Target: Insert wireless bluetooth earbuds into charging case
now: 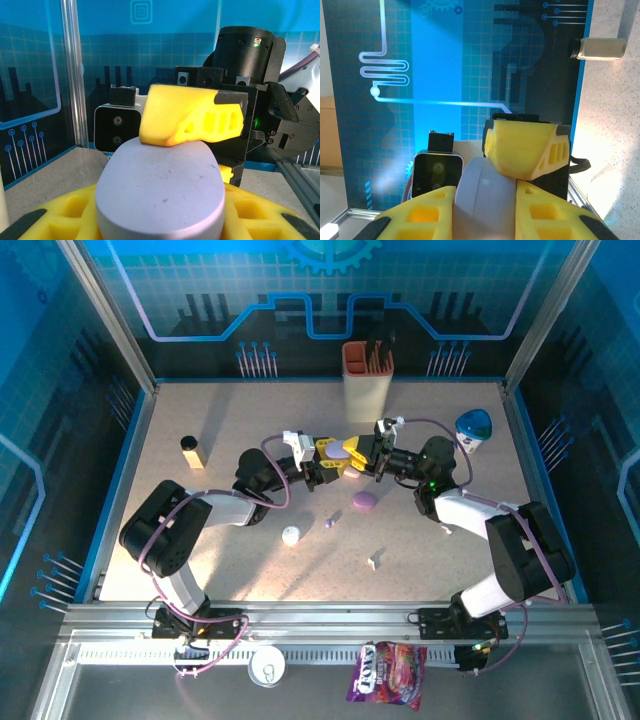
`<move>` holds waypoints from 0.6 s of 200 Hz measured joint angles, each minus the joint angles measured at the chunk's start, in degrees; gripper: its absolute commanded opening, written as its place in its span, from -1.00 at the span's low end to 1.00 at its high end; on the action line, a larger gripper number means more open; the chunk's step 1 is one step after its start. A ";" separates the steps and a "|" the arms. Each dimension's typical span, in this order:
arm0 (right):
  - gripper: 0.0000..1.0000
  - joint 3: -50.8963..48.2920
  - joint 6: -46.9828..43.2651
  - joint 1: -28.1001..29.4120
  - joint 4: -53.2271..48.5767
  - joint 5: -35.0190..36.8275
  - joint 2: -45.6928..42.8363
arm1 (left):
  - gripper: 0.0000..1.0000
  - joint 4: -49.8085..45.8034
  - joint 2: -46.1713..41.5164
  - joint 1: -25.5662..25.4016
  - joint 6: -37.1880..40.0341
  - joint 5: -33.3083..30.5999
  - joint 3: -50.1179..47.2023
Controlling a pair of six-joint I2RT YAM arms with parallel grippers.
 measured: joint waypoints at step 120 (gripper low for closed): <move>0.75 5.57 -38.95 -6.99 -36.37 -0.11 -9.79 | -0.43 -5.09 -3.78 0.00 0.68 2.99 -3.32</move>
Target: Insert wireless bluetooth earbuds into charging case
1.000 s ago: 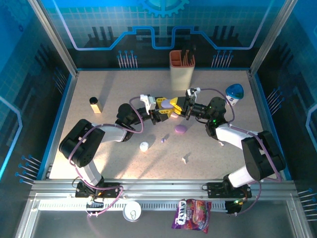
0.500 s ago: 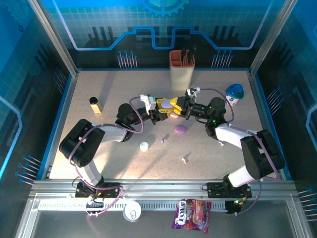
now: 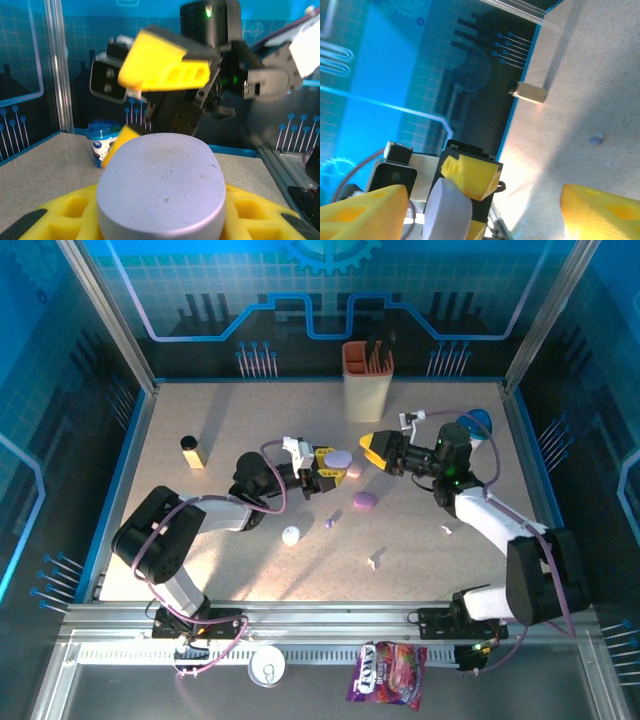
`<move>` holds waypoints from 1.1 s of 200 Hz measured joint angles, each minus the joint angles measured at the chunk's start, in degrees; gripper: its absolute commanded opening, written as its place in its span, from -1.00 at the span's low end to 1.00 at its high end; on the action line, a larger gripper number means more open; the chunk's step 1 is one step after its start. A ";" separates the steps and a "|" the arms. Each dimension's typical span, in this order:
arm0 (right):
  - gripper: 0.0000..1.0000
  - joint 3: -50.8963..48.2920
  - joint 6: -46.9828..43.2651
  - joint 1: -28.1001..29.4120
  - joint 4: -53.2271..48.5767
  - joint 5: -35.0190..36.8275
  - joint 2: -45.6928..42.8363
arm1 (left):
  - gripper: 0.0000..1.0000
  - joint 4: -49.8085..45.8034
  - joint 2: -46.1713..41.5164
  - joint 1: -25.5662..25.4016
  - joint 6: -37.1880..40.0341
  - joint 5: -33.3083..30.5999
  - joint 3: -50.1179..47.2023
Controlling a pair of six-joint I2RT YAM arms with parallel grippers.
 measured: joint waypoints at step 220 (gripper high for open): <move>0.71 16.61 -69.68 16.00 -44.15 27.28 -6.14 | -0.46 -5.68 -3.13 0.42 2.97 3.61 -1.25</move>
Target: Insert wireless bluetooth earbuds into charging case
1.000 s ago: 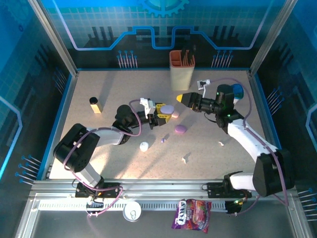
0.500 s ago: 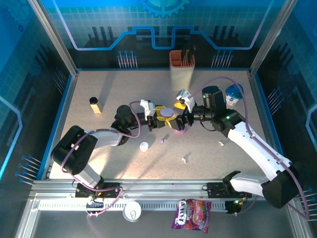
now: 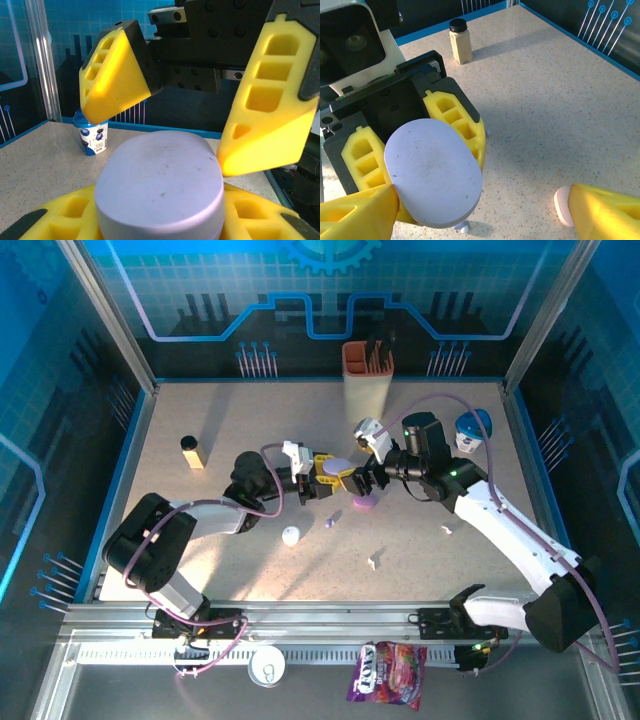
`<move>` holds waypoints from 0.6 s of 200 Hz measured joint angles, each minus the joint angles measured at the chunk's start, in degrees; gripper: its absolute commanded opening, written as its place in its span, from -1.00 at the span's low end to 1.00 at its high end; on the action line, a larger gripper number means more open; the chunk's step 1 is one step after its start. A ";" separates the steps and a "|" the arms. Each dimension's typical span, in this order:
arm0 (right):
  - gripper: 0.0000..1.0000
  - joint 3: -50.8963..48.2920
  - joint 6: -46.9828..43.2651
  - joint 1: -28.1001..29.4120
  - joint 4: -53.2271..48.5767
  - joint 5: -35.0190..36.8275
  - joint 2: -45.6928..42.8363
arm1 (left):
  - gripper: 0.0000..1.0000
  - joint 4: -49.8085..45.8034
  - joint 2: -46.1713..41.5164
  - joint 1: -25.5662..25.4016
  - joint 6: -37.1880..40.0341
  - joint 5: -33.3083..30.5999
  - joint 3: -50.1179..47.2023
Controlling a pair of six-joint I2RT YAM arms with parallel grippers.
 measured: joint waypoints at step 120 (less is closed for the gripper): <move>0.67 0.13 3.02 -3.58 4.61 -1.51 -0.61 | -0.49 0.44 0.00 0.42 -1.11 3.45 -0.37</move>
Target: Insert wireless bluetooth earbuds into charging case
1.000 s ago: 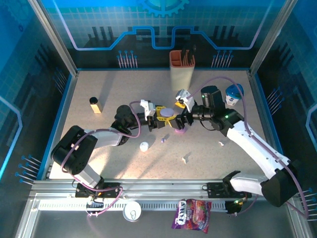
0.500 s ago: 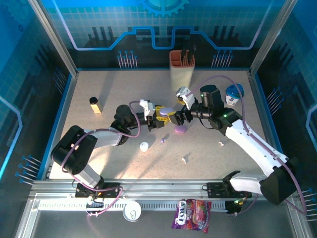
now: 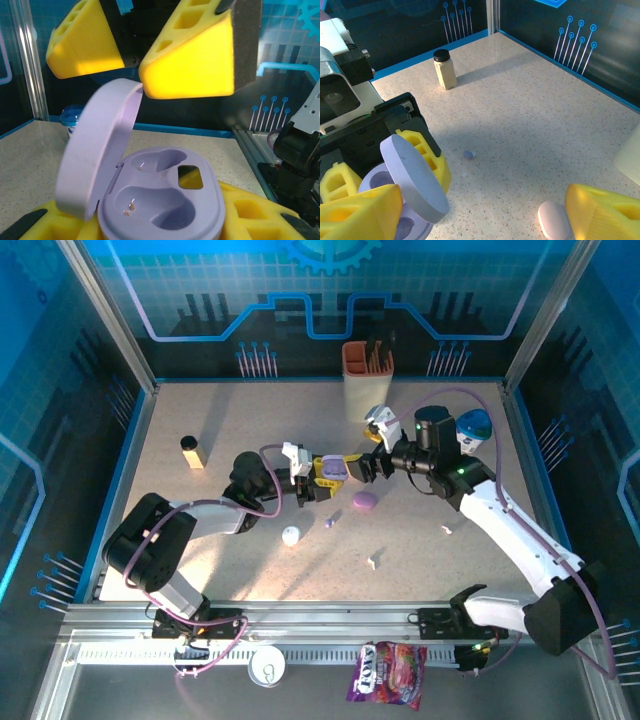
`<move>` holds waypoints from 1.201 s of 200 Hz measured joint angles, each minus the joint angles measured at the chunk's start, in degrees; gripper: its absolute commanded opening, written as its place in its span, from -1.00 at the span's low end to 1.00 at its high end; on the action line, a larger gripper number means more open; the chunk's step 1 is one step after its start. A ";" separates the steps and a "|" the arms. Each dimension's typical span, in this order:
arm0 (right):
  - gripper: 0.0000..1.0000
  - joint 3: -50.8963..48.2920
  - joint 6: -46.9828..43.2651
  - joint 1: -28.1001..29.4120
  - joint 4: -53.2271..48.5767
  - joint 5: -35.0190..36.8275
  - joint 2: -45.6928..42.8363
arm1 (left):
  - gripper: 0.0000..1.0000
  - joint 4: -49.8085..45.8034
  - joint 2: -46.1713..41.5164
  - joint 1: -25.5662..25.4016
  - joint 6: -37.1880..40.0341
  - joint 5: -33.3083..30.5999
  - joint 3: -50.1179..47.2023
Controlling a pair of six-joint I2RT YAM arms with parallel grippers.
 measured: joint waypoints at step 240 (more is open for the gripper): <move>-1.00 3.17 -8.48 -0.55 -1.97 -17.29 6.62 | -0.18 0.55 -0.55 0.24 -5.55 4.92 0.96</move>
